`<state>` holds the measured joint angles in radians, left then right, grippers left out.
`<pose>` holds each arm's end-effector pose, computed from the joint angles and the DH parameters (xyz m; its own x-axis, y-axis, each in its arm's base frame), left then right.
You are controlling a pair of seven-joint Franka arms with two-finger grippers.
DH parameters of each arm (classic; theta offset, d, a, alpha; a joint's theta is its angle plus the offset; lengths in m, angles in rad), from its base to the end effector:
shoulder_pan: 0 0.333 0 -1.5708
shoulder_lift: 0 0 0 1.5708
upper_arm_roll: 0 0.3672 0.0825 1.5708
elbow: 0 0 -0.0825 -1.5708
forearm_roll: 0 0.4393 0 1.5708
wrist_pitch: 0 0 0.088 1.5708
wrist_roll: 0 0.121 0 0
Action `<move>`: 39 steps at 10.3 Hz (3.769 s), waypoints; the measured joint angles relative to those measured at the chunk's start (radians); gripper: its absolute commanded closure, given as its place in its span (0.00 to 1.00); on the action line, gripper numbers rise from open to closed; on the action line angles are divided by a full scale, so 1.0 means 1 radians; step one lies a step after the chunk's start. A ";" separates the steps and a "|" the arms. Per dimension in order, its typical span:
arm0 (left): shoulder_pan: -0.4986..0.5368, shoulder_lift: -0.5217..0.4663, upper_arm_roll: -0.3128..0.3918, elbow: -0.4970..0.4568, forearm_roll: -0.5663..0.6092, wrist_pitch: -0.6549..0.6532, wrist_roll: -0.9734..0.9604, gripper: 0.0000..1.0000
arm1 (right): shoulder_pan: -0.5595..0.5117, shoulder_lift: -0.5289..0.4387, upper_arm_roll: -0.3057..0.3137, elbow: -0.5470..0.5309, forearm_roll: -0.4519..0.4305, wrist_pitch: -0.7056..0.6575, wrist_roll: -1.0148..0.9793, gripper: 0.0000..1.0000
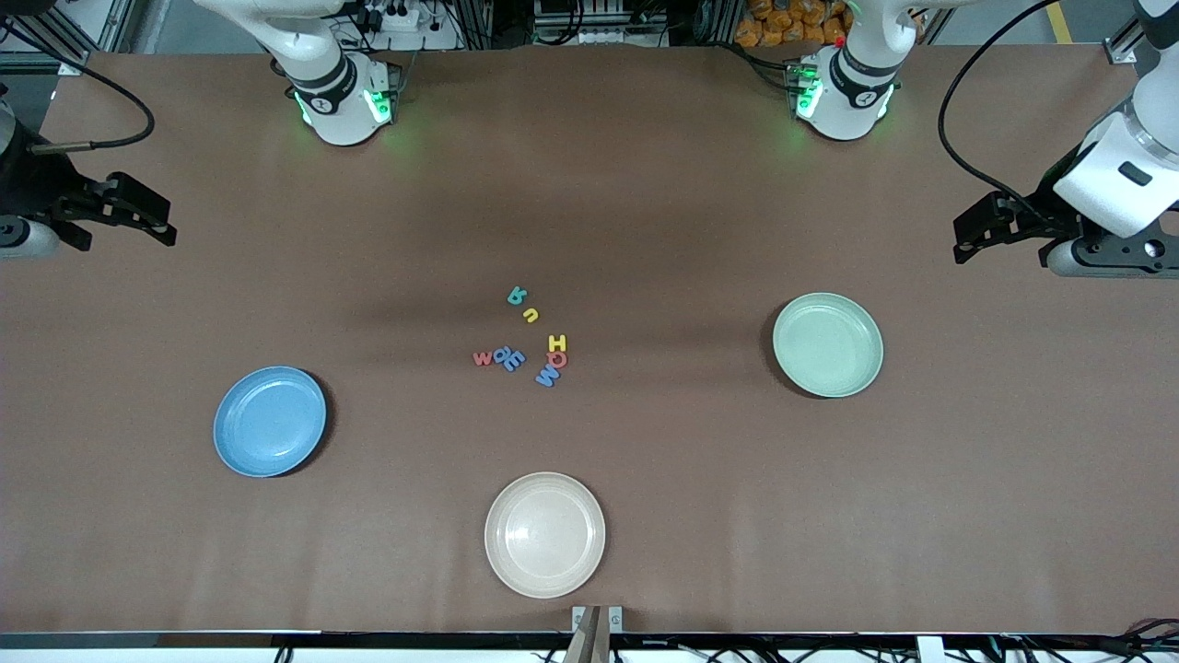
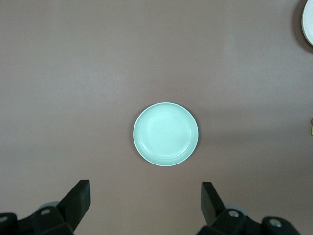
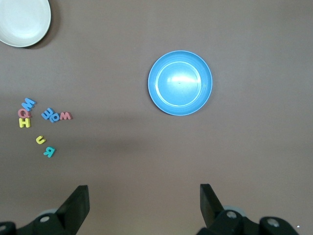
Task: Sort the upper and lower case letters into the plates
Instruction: 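Move both grippers from rest toward the foam letters in the middle, then lower the right gripper and grasp the red M while the left gripper hovers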
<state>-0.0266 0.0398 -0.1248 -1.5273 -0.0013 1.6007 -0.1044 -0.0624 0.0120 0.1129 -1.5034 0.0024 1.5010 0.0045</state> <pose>0.6210 -0.0932 0.6630 0.9984 -0.0466 0.0331 -0.0469 -0.9989 0.0097 0.6064 0.0305 0.6837 0.9988 0.0462 -0.0143 0.0461 -0.9989 -0.0037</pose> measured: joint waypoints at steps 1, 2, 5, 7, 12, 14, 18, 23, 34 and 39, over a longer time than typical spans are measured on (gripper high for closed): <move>0.000 0.000 0.000 0.000 0.000 0.000 0.000 0.00 | 0.000 0.000 0.000 0.000 0.000 -0.001 0.000 0.00; 0.000 0.000 0.000 0.000 0.000 0.000 0.000 0.00 | 0.000 0.000 0.000 0.000 0.000 -0.001 0.000 0.00; 0.000 0.017 -0.005 -0.008 0.000 -0.001 0.000 0.00 | 0.000 0.003 0.000 -0.008 0.000 -0.001 0.000 0.00; -0.010 0.066 -0.040 -0.014 0.002 0.001 -0.020 0.00 | 0.004 0.014 0.002 -0.037 0.003 0.025 -0.001 0.00; -0.209 0.327 -0.077 -0.022 0.033 0.243 -0.435 0.00 | 0.147 0.166 0.014 -0.132 0.006 0.139 0.004 0.00; -0.290 0.426 -0.078 -0.019 0.050 0.365 -0.618 0.00 | 0.209 0.219 0.015 -0.205 0.006 0.280 0.016 0.00; -0.380 0.508 -0.078 -0.015 0.126 0.497 -0.804 0.00 | 0.272 0.267 0.015 -0.367 0.006 0.550 0.029 0.00; -0.511 0.623 -0.052 0.023 0.162 0.611 -1.065 0.00 | 0.352 0.359 0.016 -0.498 0.004 0.867 0.030 0.00; -0.809 0.764 0.111 0.081 0.184 0.744 -1.570 0.00 | 0.414 0.487 0.015 -0.499 -0.140 1.028 -0.064 0.00; -0.832 0.783 0.140 0.124 0.282 0.786 -1.416 0.00 | 0.445 0.538 0.016 -0.498 -0.142 1.110 -0.142 0.00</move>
<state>-0.8582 0.8231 0.0152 -1.4038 0.2806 2.3867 -1.5208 0.3830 0.5504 0.1285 -2.0018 -0.1395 2.6105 -0.1379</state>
